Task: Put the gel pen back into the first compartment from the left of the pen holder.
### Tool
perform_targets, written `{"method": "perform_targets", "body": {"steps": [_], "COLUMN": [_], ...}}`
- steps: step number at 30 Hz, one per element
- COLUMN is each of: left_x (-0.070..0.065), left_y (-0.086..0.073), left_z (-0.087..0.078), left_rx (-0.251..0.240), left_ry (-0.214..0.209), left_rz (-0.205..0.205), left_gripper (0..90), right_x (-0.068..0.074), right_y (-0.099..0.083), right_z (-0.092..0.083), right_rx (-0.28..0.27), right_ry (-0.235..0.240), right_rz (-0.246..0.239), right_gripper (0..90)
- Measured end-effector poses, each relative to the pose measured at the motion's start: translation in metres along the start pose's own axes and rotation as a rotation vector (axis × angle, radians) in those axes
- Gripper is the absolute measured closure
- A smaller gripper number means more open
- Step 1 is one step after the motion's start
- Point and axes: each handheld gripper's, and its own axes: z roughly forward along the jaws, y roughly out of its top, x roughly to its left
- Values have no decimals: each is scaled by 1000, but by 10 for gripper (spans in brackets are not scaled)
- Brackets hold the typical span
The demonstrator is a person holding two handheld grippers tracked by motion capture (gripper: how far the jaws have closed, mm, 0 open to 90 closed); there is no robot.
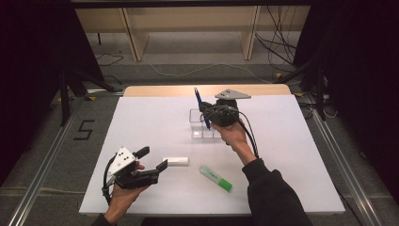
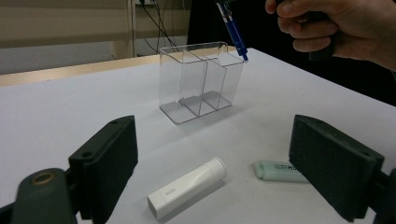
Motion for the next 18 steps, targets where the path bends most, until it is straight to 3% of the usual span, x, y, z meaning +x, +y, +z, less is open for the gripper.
{"method": "perform_targets", "body": {"steps": [13, 18], "left_x": [0, 0], "left_y": [0, 0], "left_z": [0, 0], "left_rx": [3, 0], "left_ry": [0, 0], "left_rz": [7, 0], "left_gripper": [150, 150], "right_x": [-4, -2], "right_y": [6, 10], "right_z": [16, 24], "right_rx": [-9, -20], "right_ry": [-31, -43], "right_rz": [20, 6], "right_gripper": [798, 798]}}
